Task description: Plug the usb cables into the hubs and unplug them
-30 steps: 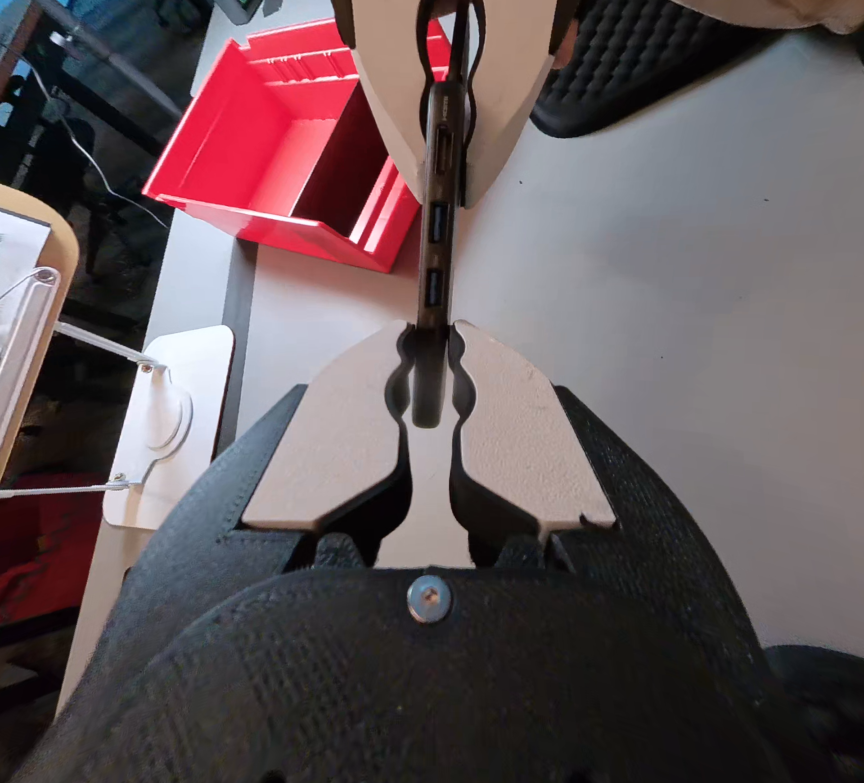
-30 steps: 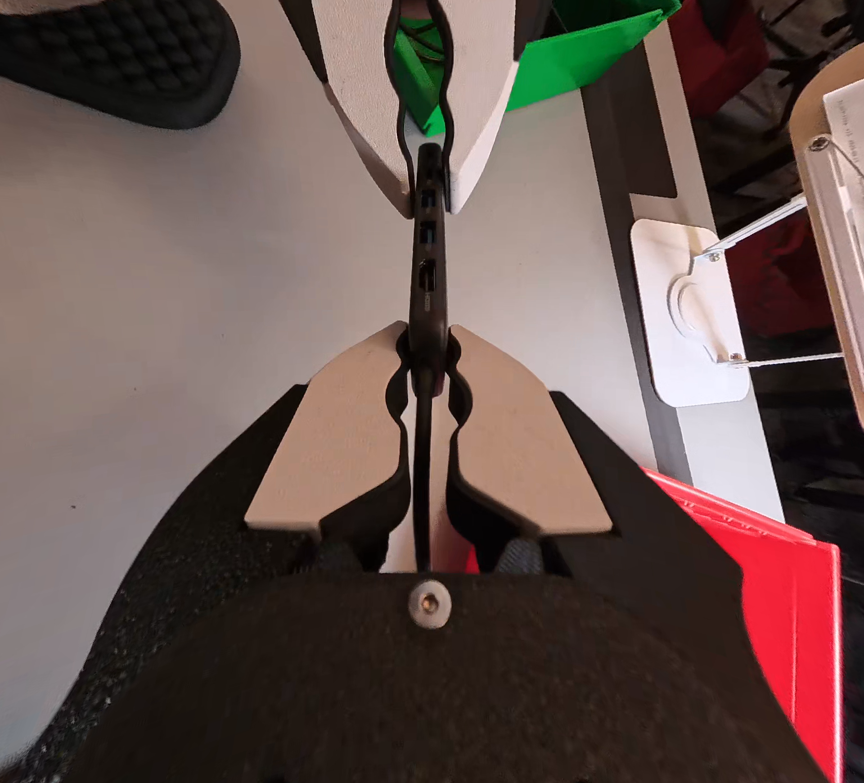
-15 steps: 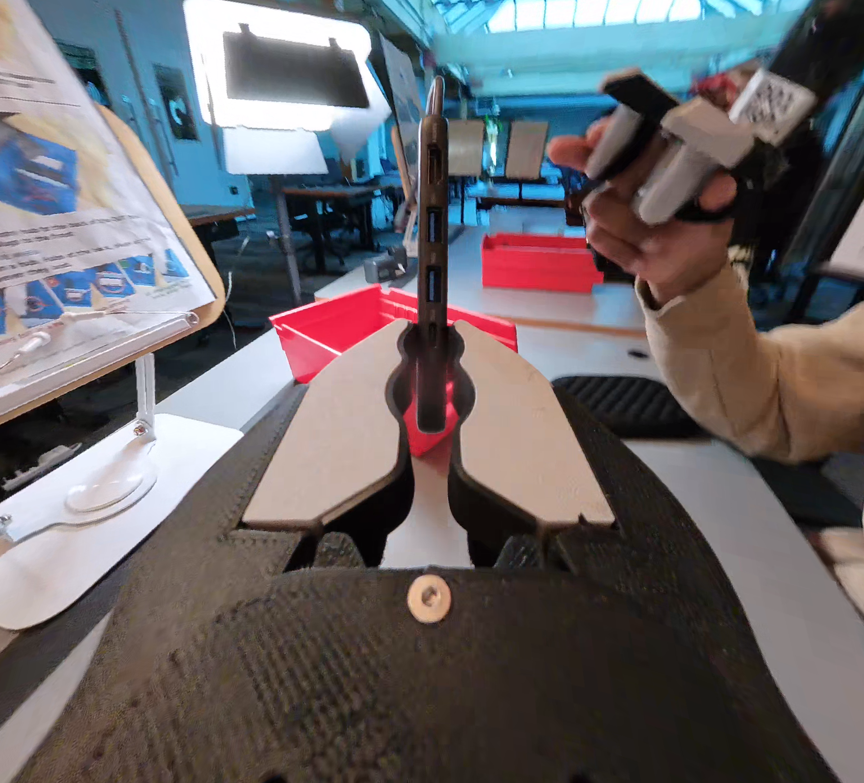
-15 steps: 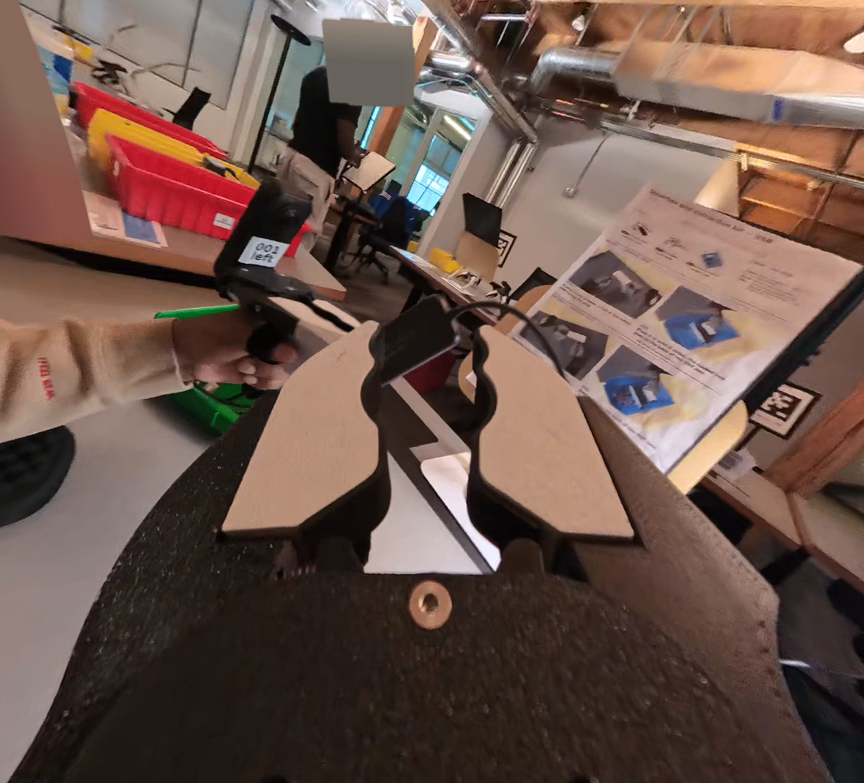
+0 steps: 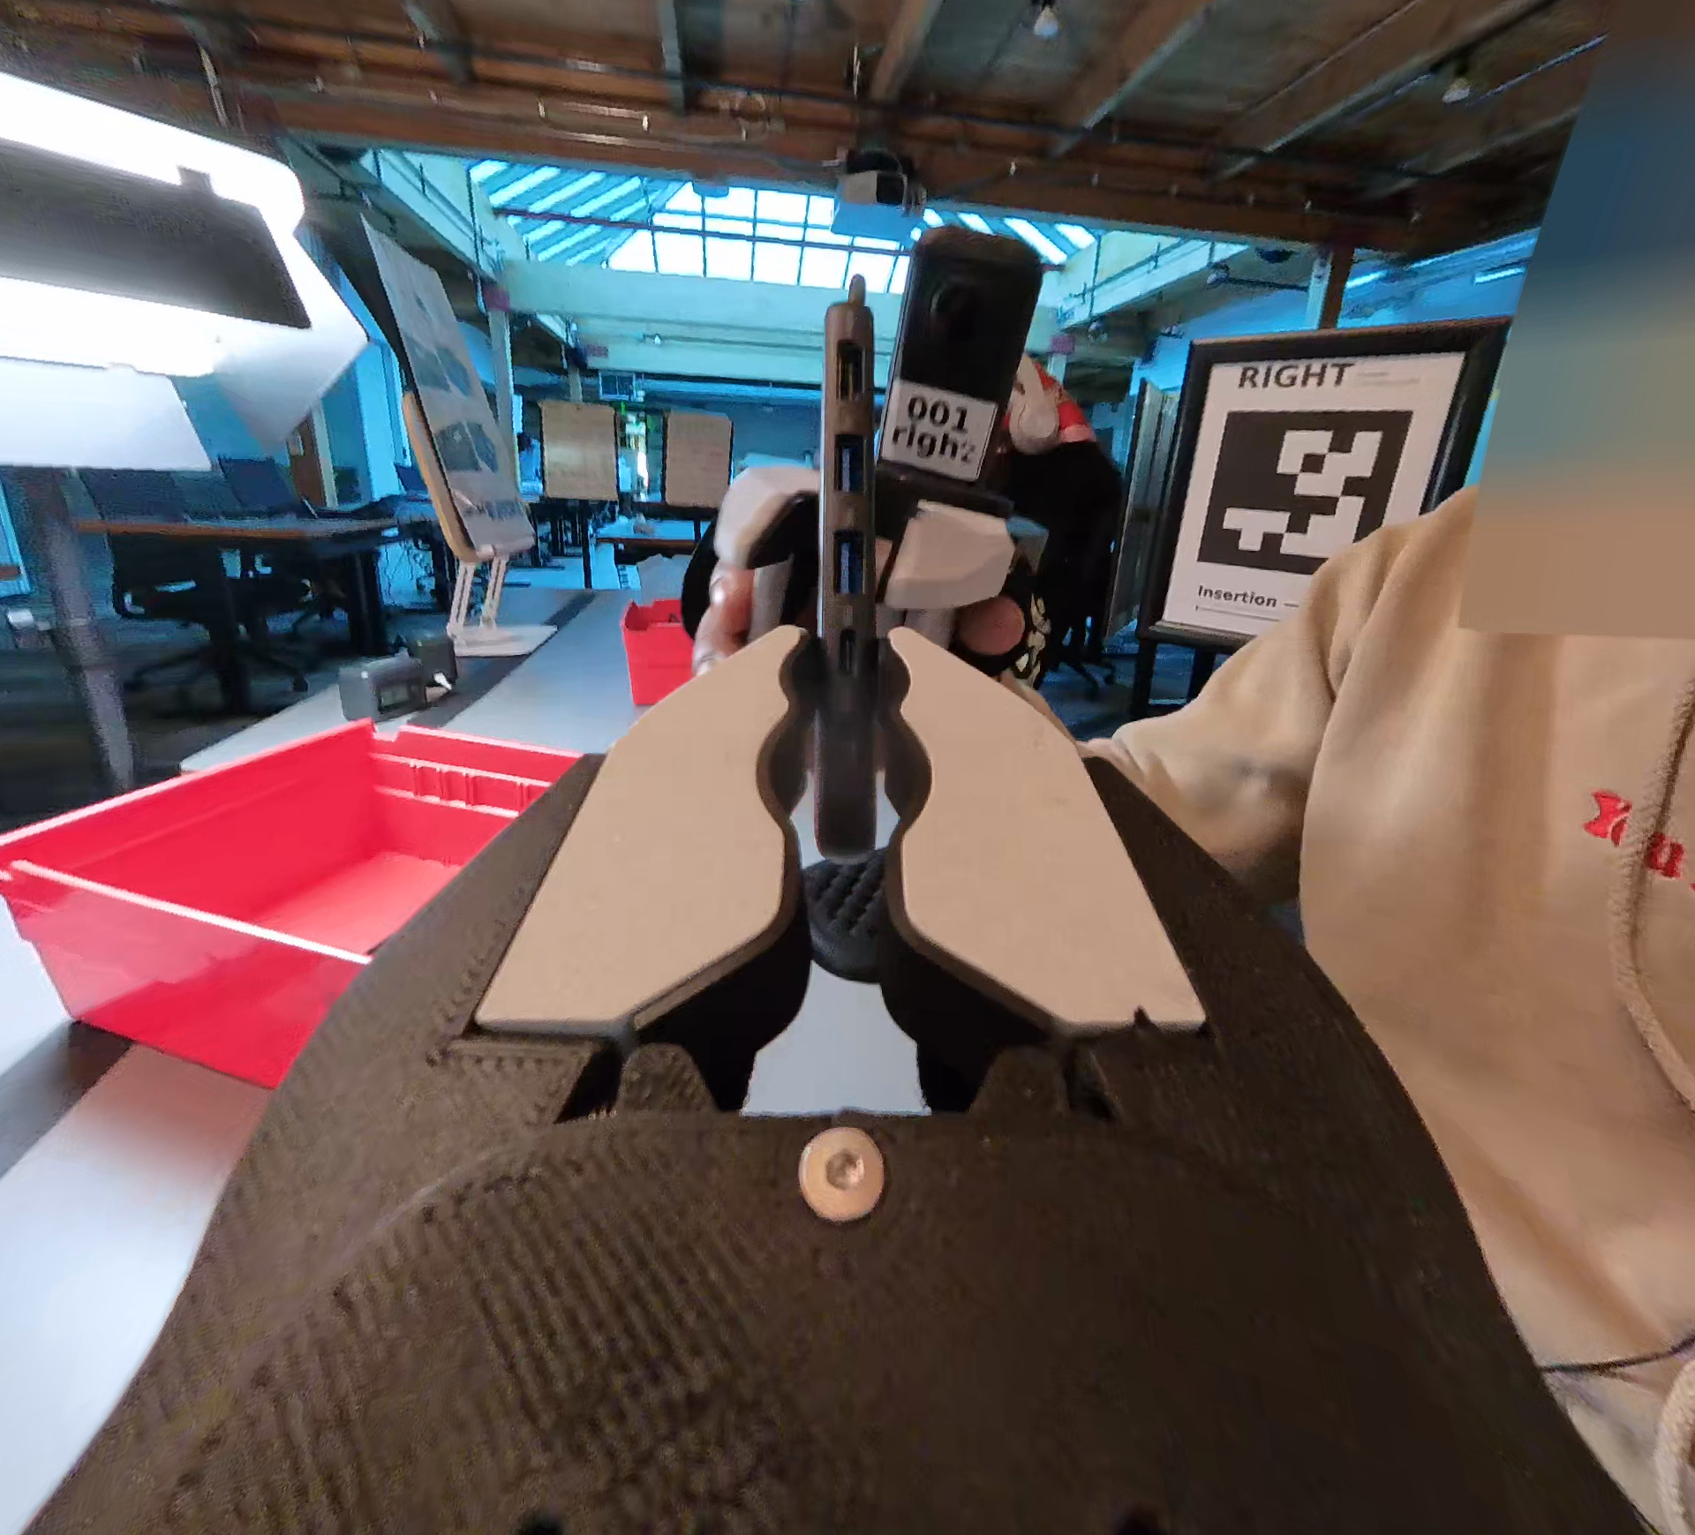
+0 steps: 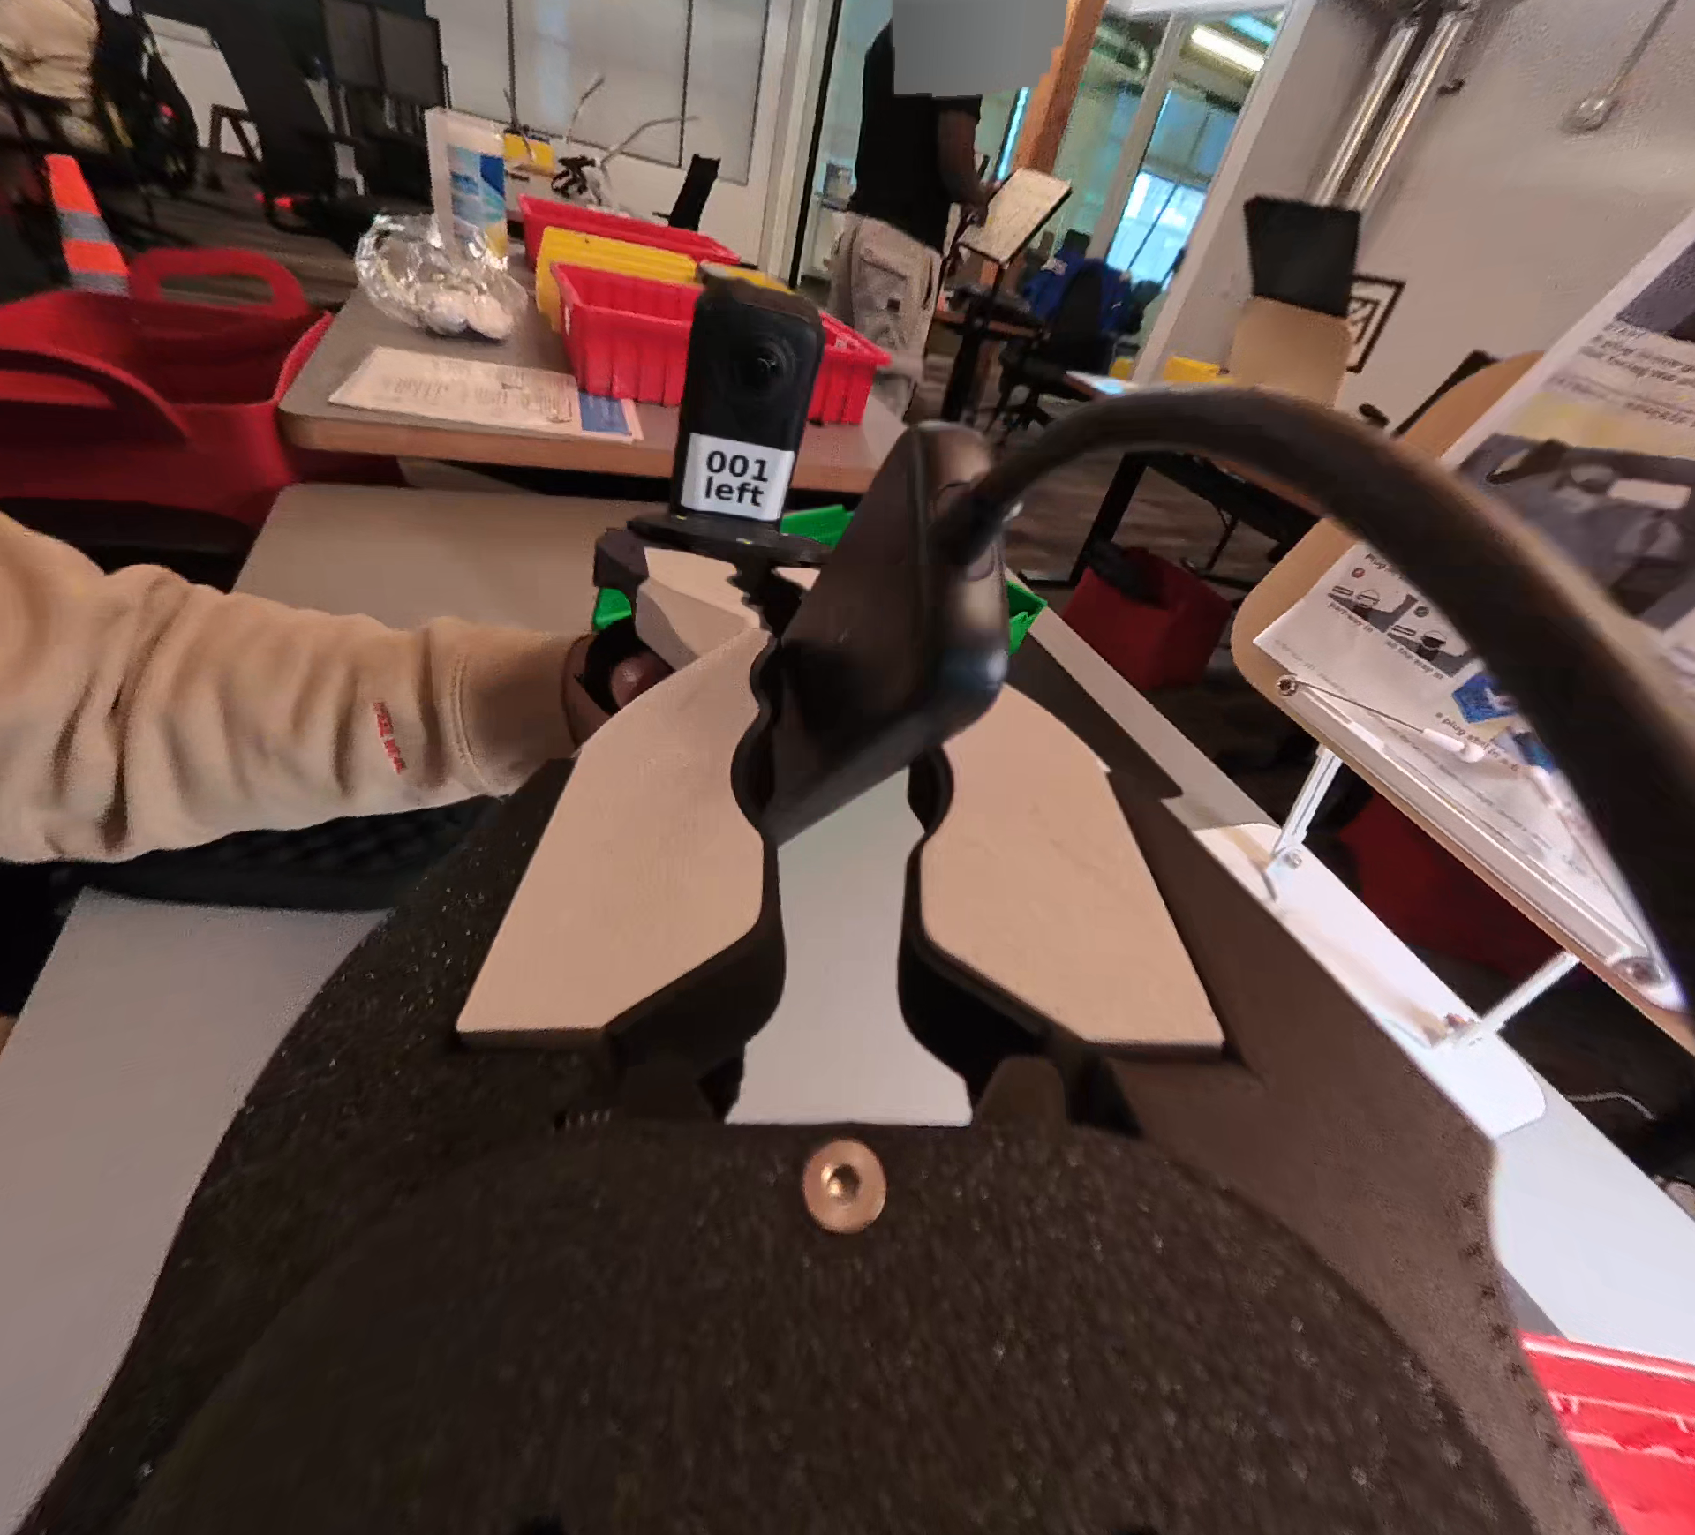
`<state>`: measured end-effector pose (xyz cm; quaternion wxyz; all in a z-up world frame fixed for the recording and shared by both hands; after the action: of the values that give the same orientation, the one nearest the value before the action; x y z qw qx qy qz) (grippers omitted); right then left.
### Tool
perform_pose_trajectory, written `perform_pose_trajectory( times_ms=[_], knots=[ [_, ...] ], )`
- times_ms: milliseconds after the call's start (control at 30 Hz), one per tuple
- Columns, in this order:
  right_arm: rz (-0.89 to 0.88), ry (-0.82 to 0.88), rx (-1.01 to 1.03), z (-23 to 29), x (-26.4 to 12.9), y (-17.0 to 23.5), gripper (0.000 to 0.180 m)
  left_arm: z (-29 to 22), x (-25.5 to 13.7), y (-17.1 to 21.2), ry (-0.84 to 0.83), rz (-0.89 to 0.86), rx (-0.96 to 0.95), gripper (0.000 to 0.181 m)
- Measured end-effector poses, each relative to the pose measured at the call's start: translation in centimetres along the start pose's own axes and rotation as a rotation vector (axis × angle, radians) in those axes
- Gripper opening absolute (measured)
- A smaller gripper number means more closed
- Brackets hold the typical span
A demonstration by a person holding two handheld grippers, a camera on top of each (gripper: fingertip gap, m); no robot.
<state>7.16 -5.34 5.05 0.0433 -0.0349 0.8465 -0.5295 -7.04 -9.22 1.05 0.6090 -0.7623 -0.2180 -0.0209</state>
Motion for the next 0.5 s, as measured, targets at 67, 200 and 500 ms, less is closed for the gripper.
perform_pose_trajectory(
  times_ms=[67, 200, 500],
  knots=[
    [0.019, -0.04, 0.008, 0.0, -0.2, 0.1, 0.02, 0.3, 0.2, 0.4, 0.019, 0.002, -0.032, 0.012],
    [0.042, -0.089, 0.009, -0.1, -0.2, 0.8, 0.017, 0.7, 0.1, 0.8, -0.002, 0.068, -0.058, 0.013],
    [0.089, -0.142, 0.011, -0.5, -0.6, 1.5, 0.013, 1.6, 0.2, 1.8, -0.033, 0.128, -0.1, 0.014]
  ],
)
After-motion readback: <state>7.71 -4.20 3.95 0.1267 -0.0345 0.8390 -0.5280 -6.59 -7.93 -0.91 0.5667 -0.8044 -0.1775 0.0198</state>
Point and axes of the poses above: each gripper's, where its closed fingertips meet, x out along the fingers, y out of its underside, z = x × y across the jaws, the point moved 8 cm from there along -x, back along the fingers, and after that the axes turned 13 degrees about -x, right-handed, at the moved point
